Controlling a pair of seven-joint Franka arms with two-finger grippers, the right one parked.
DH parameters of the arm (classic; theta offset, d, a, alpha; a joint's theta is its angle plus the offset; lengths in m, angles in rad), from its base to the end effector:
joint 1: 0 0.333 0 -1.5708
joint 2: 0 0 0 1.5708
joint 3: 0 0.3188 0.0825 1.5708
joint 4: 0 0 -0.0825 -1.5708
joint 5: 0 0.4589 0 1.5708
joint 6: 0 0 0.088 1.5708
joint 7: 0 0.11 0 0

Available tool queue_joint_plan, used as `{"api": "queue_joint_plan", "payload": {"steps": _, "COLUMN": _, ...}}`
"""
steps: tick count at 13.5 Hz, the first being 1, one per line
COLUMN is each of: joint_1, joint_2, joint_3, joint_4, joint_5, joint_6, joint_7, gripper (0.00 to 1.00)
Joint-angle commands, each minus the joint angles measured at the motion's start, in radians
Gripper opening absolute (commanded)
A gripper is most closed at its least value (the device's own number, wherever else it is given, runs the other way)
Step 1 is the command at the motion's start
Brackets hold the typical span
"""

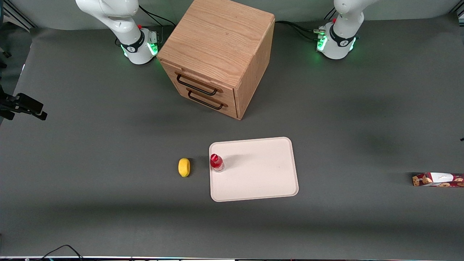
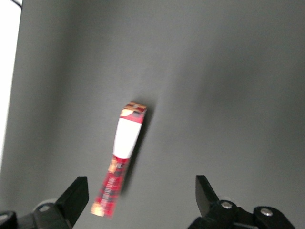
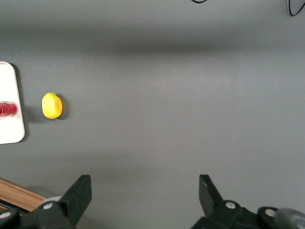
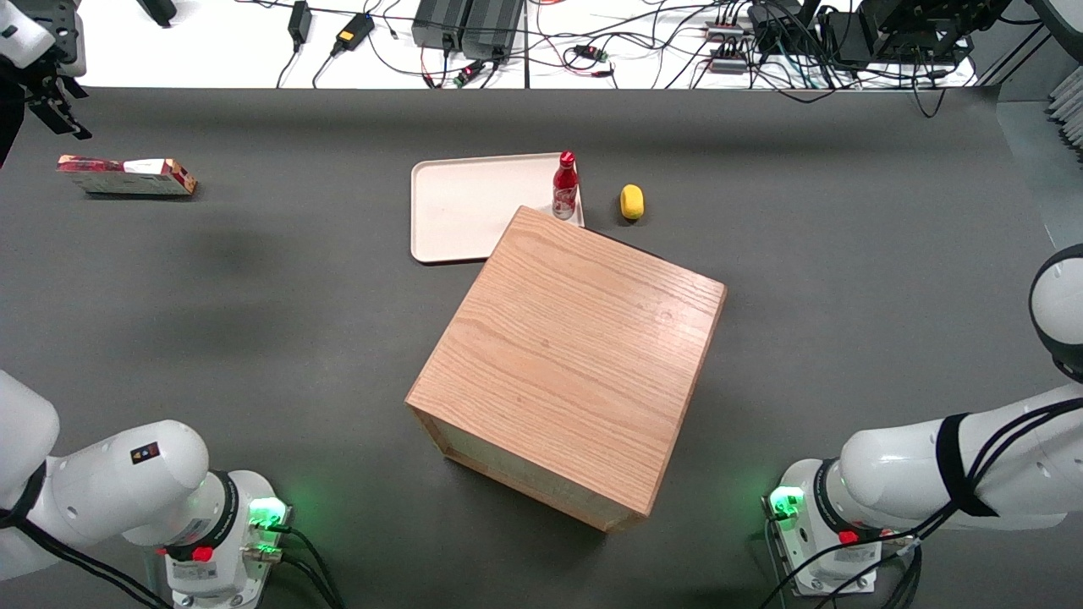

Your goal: Place red cookie box on tray

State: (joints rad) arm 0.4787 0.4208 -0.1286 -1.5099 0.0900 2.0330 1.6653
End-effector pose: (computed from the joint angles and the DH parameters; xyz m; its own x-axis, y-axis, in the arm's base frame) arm 0.7102 0.2782 0.4076 0.2334 -0.9715 -0.0417 -0.9683 -0.2282 -0.1020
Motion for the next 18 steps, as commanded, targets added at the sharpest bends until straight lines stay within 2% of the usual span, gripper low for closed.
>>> {"api": "queue_joint_plan", "payload": {"steps": 1, "joint_1": 0.046, "joint_2": 0.165, "joint_3": -0.011, "joint_4": 0.147, "joint_5": 0.010, "joint_6": 0.013, "joint_7": 0.170, "gripper": 1.00}}
{"api": "queue_joint_plan", "payload": {"steps": 3, "joint_1": 0.064, "joint_2": 0.234, "joint_3": -0.011, "joint_4": 0.186, "joint_5": 0.005, "joint_6": 0.015, "joint_7": 0.237, "gripper": 1.00}}
{"api": "queue_joint_plan", "payload": {"steps": 13, "joint_1": 0.121, "joint_2": 0.366, "joint_3": -0.011, "joint_4": 0.185, "joint_5": 0.002, "joint_6": 0.188, "joint_7": 0.320, "gripper": 1.00}}
{"api": "queue_joint_plan", "payload": {"steps": 18, "joint_1": 0.126, "joint_2": 0.381, "joint_3": -0.014, "joint_4": 0.183, "joint_5": 0.002, "joint_6": 0.188, "joint_7": 0.321, "gripper": 1.00}}
